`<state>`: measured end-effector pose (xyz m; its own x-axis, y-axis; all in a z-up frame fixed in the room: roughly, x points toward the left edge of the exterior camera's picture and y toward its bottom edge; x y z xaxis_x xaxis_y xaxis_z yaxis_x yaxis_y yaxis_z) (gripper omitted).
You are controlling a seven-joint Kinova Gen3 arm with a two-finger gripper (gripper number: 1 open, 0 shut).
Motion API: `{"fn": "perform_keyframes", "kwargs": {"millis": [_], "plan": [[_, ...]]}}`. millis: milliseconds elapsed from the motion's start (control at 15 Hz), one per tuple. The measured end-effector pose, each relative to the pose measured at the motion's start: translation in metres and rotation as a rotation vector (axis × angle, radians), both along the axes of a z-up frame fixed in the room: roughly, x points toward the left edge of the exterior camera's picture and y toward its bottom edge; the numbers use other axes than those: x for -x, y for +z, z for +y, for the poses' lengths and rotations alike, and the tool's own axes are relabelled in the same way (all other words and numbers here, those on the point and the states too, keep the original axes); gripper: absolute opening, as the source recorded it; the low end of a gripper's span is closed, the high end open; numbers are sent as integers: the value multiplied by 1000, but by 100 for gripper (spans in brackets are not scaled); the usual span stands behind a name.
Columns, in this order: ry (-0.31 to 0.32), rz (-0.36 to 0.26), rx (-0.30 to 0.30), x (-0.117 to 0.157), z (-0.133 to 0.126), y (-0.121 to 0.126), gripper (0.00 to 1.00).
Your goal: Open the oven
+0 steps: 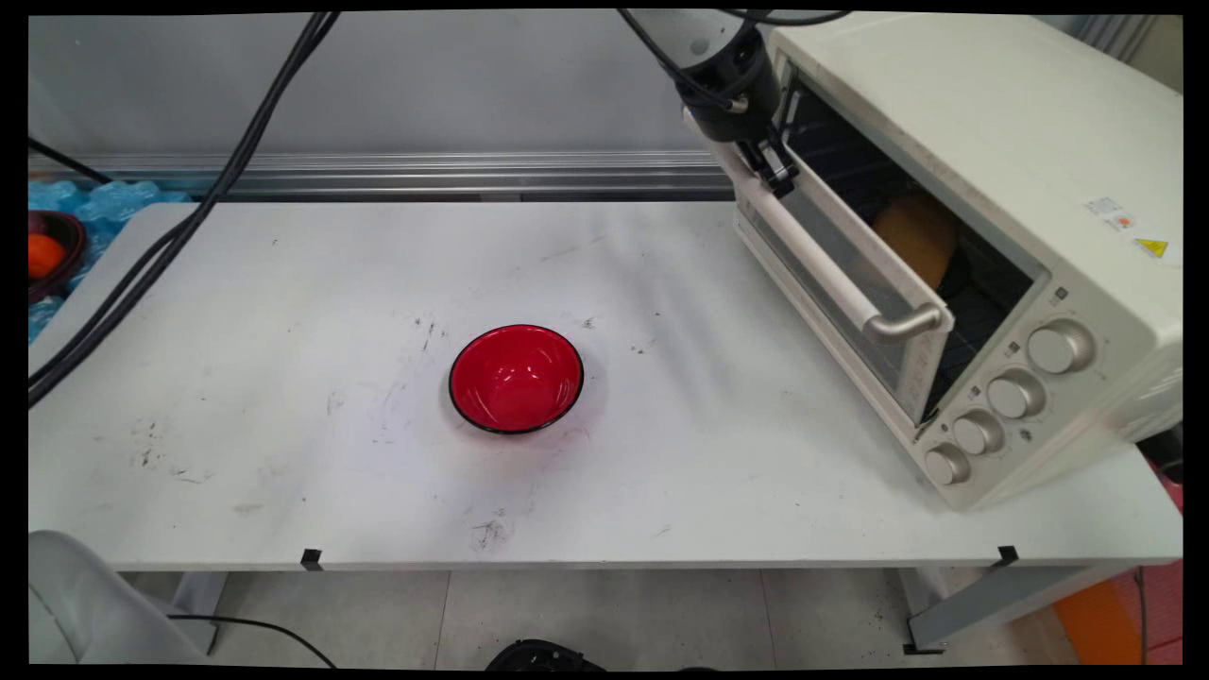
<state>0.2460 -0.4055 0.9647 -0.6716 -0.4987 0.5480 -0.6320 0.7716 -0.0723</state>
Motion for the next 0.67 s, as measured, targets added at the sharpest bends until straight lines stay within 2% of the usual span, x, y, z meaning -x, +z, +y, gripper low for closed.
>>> {"fn": "perform_keyframes", "kwargs": {"millis": [667], "plan": [[-2,-17,-21,-11,7,-17,0]]}}
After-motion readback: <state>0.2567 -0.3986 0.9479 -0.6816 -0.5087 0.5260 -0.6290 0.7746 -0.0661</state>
